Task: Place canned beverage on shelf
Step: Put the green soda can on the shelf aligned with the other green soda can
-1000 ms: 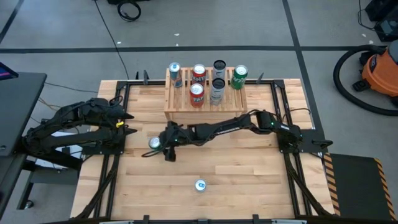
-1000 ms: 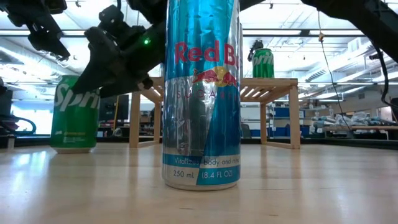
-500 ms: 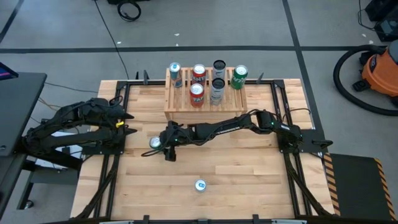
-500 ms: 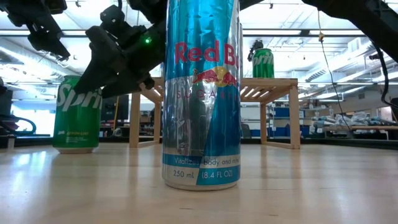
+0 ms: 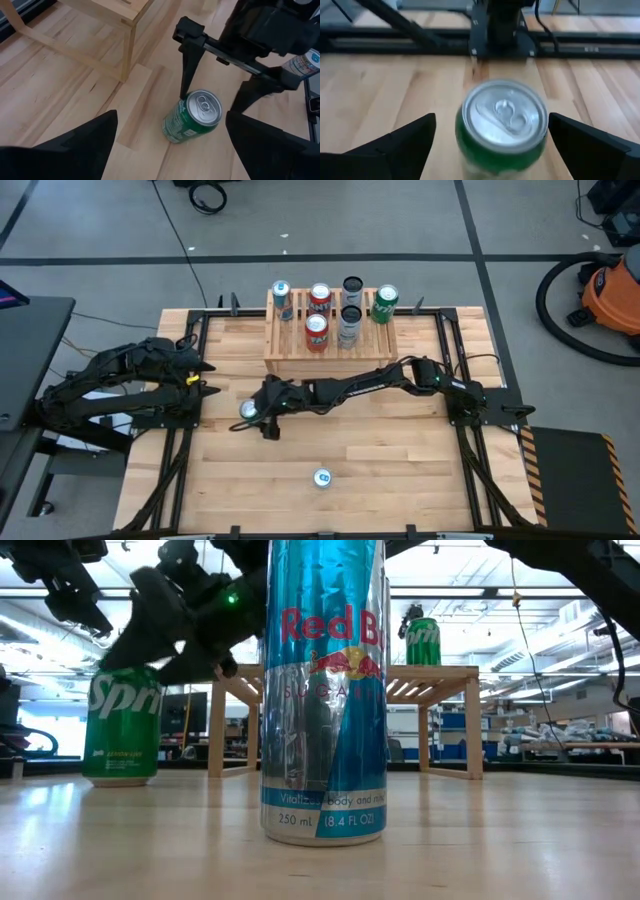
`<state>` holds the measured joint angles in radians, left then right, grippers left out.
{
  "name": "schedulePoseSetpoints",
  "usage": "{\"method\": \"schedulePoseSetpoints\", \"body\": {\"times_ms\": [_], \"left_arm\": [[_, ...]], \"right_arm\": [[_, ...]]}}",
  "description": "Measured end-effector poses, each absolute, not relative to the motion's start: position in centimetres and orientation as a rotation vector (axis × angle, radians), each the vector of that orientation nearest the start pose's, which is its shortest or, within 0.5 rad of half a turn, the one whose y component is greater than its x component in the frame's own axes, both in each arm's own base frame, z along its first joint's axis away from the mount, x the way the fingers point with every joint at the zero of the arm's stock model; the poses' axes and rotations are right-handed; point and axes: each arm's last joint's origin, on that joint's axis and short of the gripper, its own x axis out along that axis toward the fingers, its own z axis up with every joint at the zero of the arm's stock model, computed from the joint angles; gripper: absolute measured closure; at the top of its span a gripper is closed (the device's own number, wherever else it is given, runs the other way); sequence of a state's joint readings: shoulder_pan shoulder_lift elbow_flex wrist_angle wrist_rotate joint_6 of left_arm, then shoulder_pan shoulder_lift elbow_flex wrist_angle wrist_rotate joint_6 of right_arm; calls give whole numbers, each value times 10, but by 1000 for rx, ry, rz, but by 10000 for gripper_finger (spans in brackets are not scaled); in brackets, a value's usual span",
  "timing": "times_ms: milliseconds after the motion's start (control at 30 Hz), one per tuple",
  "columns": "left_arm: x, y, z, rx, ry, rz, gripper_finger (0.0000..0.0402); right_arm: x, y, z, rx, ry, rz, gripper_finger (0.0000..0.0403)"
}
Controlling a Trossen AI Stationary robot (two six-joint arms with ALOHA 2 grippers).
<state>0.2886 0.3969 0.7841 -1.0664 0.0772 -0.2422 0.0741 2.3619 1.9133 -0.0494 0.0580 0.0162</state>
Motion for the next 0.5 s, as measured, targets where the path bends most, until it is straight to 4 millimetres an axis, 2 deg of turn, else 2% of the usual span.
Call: {"method": "schedulePoseSetpoints", "body": {"times_ms": [167, 500], "left_arm": [[54, 14, 293, -354, 643, 283, 28], [54, 14, 293, -354, 643, 283, 28]], "right_arm": [[541, 37, 197, -11, 427, 15, 3], [543, 37, 194, -11, 417, 12, 3]]}}
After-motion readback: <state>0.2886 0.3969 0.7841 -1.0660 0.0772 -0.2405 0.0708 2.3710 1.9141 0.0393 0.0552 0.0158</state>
